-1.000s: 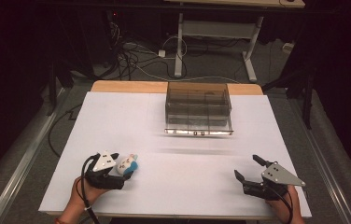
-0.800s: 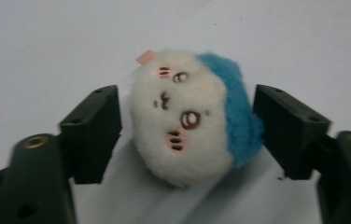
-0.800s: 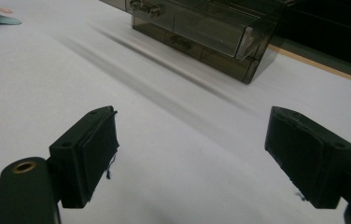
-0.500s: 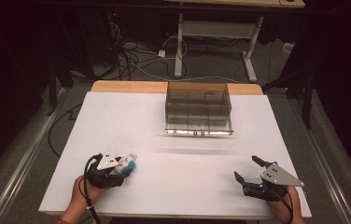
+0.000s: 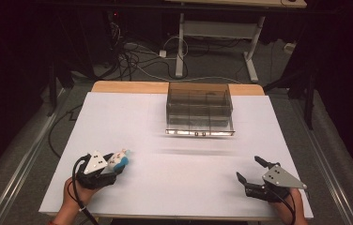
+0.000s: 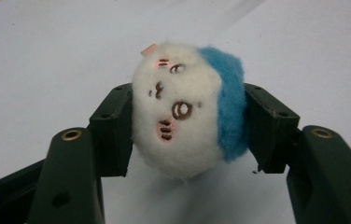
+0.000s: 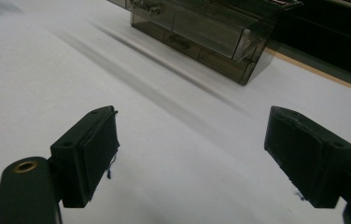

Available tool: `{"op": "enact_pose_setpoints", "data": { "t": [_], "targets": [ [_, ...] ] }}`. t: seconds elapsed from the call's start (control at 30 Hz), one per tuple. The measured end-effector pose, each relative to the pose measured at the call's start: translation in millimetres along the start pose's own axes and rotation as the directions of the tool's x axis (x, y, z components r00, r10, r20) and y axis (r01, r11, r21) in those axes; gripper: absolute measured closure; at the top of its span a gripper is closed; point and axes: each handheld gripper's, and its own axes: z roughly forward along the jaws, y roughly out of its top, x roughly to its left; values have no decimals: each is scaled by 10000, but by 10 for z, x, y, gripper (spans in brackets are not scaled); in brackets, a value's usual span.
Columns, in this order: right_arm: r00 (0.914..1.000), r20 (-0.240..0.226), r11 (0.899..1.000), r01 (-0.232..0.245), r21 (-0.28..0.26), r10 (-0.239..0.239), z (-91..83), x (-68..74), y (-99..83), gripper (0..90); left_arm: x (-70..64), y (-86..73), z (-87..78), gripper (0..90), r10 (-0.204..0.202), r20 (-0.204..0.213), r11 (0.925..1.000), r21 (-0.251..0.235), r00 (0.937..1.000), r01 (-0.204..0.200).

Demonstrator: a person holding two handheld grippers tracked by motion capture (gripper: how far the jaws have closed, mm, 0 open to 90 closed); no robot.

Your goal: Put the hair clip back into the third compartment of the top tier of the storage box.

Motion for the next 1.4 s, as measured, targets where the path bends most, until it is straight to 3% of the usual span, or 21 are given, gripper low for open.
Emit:
{"op": "enact_pose_setpoints", "data": {
  "t": [0.23, 0.43, 0.93, 1.4],
  "targets": [
    [10000, -8, 9999, 72, 129, -72, 20, 0, -16, 176, -17, 25, -53, 408, 165, -16, 9996, -229, 9999, -165],
    [10000, 0, 9998, 92, 169, -92, 23, 9, -17, 177, -12, 34, -79, 415, 70, -5, 9991, -419, 10000, -70],
    [9999, -96, 9993, 87, 375, -84, 35, 12, -28, 177, -42, 79, -89, 426, 279, 115, 9983, -505, 9995, -273],
    [9999, -16, 9993, 141, 344, -141, 24, 13, -26, 178, -33, 139, -149, 435, 348, -53, 9975, -616, 9994, -350]
  ]
}}
